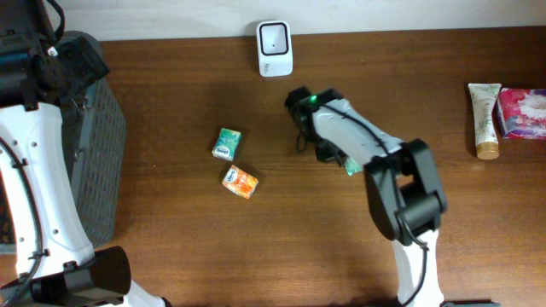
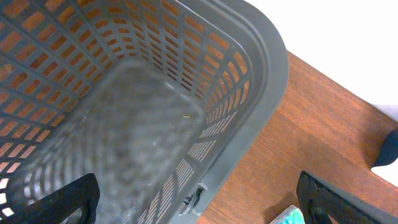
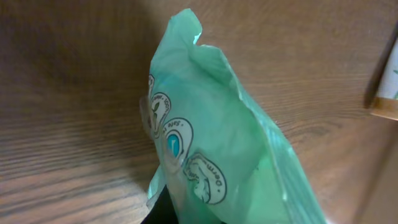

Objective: Scan the item barcode

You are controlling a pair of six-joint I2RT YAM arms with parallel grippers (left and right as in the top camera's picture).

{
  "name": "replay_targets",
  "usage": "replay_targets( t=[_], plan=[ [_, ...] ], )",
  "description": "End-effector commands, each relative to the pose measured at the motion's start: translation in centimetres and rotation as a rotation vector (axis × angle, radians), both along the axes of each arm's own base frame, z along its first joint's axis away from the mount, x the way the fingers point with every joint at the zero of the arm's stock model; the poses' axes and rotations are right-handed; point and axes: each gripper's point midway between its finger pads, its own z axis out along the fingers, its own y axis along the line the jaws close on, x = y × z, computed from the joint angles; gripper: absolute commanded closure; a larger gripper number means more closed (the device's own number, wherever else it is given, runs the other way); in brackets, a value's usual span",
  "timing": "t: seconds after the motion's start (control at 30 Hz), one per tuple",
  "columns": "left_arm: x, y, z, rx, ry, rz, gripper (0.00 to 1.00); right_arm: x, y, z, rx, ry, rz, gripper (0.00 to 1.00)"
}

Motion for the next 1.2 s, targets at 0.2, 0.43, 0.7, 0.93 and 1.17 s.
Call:
replay_targets(
  t=[0.2, 0.43, 0.7, 0.93, 1.17],
  plan=[
    [-0.4, 0.2, 1.0, 0.007, -0.028, 0.013, 0.01, -1.2, 10.3, -0.5, 0.227, 0.029, 0.13, 0.32],
    [-0.4, 0.2, 1.0, 0.007, -0.028, 0.013, 0.01, 1.0, 16.8, 6.3, 0.526, -0.013, 0.172, 0.29],
    [-0.4, 0.2, 1.0, 0.007, -0.028, 0.013, 0.01, 1.7, 7.3, 6.8, 0.635, 0.187, 0.069, 0.53],
    [-0.4, 0.2, 1.0, 0.007, -0.028, 0.013, 0.01, -0.9, 6.1, 3.5, 0.86, 0.357, 0.013, 0.96],
    [-0.4, 0.2, 1.0, 0.007, -0.028, 0.013, 0.01, -2.1, 5.9, 1.0, 0.744, 0.372, -0.02, 0.96]
  ],
)
